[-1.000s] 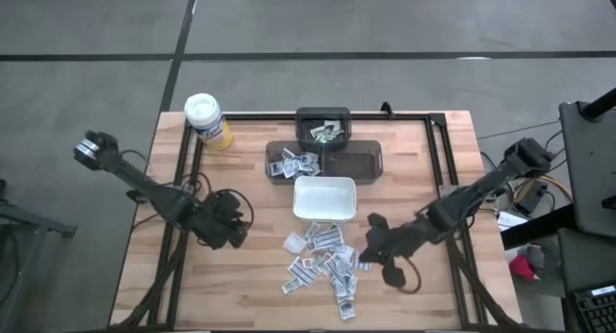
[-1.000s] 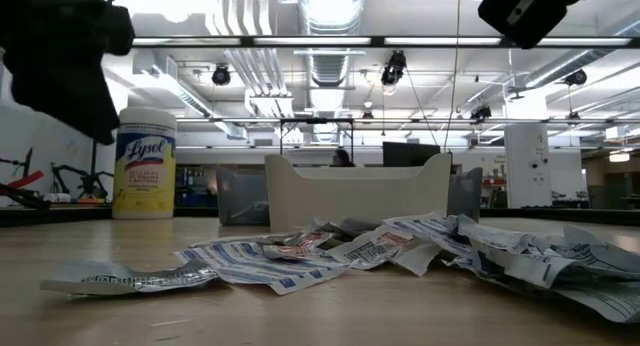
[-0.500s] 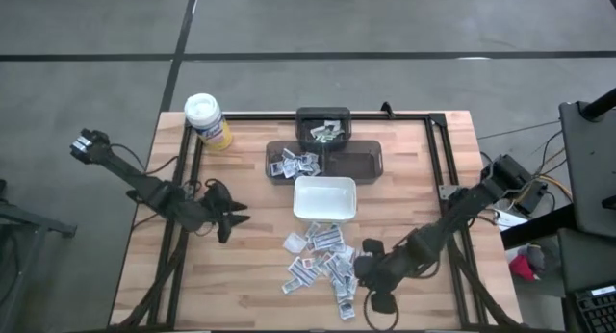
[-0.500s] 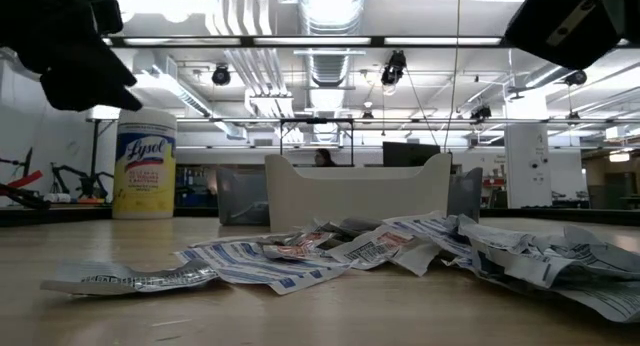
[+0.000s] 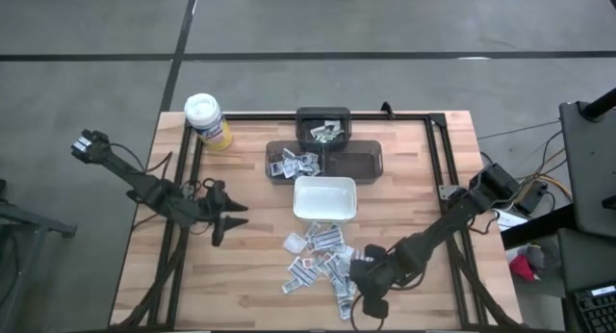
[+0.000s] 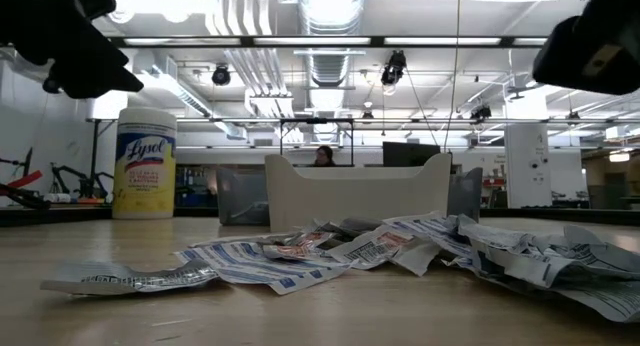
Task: Pick & Place First Aid Supplies
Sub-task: Put the alcohol pad into the left black bin
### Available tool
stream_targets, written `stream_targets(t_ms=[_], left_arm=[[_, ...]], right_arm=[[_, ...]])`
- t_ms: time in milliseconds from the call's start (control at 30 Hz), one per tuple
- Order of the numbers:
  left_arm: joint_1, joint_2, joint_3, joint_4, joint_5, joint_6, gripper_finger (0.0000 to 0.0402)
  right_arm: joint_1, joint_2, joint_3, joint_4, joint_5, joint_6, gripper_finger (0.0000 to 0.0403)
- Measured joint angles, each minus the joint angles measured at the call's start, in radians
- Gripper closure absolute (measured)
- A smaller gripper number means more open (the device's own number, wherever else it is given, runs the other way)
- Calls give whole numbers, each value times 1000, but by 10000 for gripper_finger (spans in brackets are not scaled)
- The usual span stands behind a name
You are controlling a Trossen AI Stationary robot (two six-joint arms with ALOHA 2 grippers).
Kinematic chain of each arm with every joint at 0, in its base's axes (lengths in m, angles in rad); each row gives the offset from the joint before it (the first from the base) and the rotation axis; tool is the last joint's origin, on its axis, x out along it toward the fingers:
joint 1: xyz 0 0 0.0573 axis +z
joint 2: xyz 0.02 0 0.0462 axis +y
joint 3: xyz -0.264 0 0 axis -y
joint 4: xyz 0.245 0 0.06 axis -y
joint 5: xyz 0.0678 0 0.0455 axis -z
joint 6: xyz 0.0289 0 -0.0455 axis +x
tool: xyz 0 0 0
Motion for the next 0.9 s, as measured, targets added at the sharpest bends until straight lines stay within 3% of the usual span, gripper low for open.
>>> stream_targets(t_ms=[400, 900], left_arm=[[0, -82, 0, -20, 87, 160, 225], [0, -146, -44, -54, 131, 155, 225]], right_arm=[[-14, 99, 10, 45, 22, 194, 261], [-71, 191, 65, -27, 12, 216, 250]])
